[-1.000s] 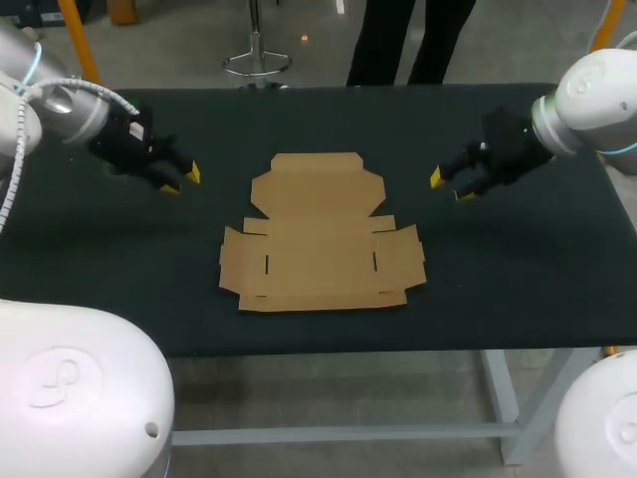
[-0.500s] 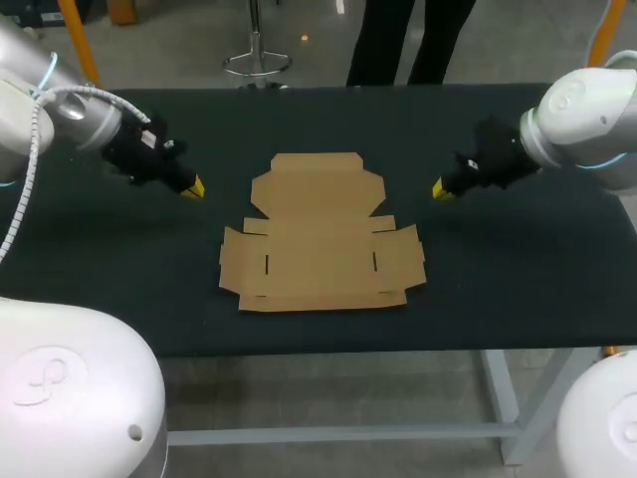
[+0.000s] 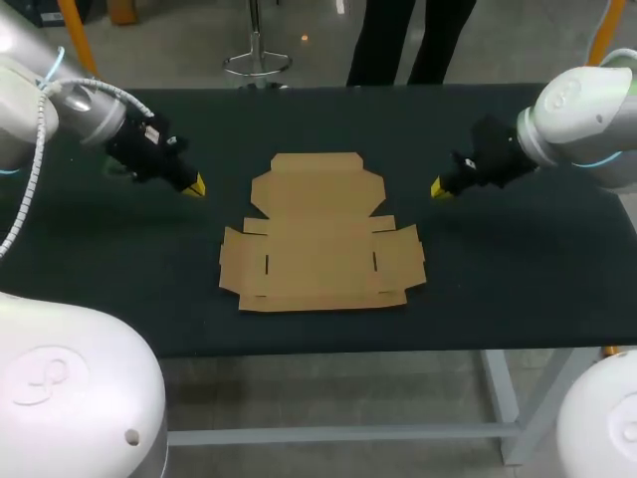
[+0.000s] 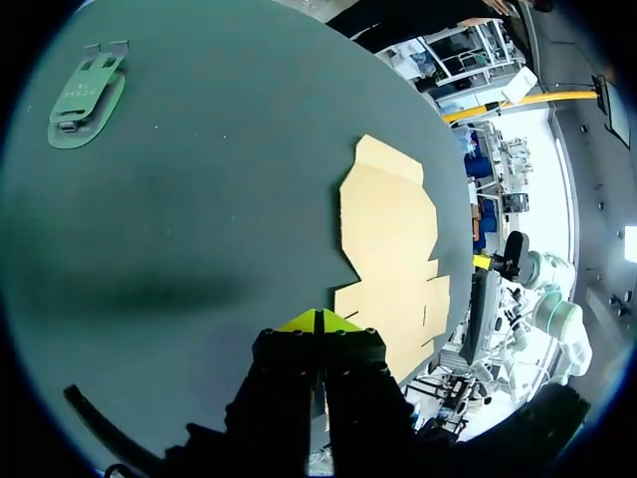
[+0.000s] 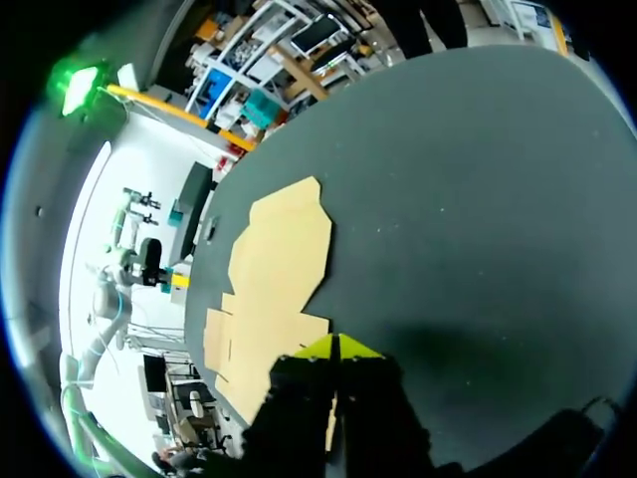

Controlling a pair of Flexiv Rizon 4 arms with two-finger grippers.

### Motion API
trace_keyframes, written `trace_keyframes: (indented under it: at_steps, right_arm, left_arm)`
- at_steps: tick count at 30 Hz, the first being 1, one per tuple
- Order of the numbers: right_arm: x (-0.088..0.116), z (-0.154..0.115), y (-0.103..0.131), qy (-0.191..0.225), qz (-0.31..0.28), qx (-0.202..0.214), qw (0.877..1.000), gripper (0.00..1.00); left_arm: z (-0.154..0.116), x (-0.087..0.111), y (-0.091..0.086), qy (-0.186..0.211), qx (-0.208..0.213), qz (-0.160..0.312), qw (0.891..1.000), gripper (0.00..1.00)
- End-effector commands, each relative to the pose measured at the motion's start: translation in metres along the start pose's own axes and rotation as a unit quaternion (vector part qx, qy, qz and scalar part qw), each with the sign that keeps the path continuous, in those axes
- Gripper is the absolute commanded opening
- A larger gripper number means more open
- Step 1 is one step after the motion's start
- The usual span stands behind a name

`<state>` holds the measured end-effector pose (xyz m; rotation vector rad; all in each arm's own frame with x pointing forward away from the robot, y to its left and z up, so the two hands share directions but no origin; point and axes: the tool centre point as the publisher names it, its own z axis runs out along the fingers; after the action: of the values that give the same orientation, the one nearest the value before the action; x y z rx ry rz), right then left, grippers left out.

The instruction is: Assemble the packaging by folding the flat box into shape, placing the metal phone stand inside, and closing the box properly

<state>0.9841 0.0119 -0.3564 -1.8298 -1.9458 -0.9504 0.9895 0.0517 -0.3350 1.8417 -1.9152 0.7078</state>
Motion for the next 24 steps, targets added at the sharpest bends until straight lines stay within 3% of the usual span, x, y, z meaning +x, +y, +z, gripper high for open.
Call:
trace_keyframes:
  at_steps: [1, 13, 24]
  right_arm:
    - [0.0, 0.008, 0.001, 0.006, -0.004, 0.004, 1.0, 0.0]
    - [-0.005, 0.043, -0.005, 0.037, -0.005, 0.039, 0.999, 0.0]
    - [-0.009, 0.062, -0.011, 0.058, -0.008, 0.042, 0.997, 0.0]
  left_arm:
    - [0.012, 0.007, 0.0, -0.007, 0.004, 0.012, 1.0, 0.0]
    - [0.03, 0.005, 0.005, 0.006, 0.024, 0.017, 1.0, 0.0]
    - [0.048, -0.003, 0.011, 0.05, 0.018, 0.005, 0.999, 0.0]
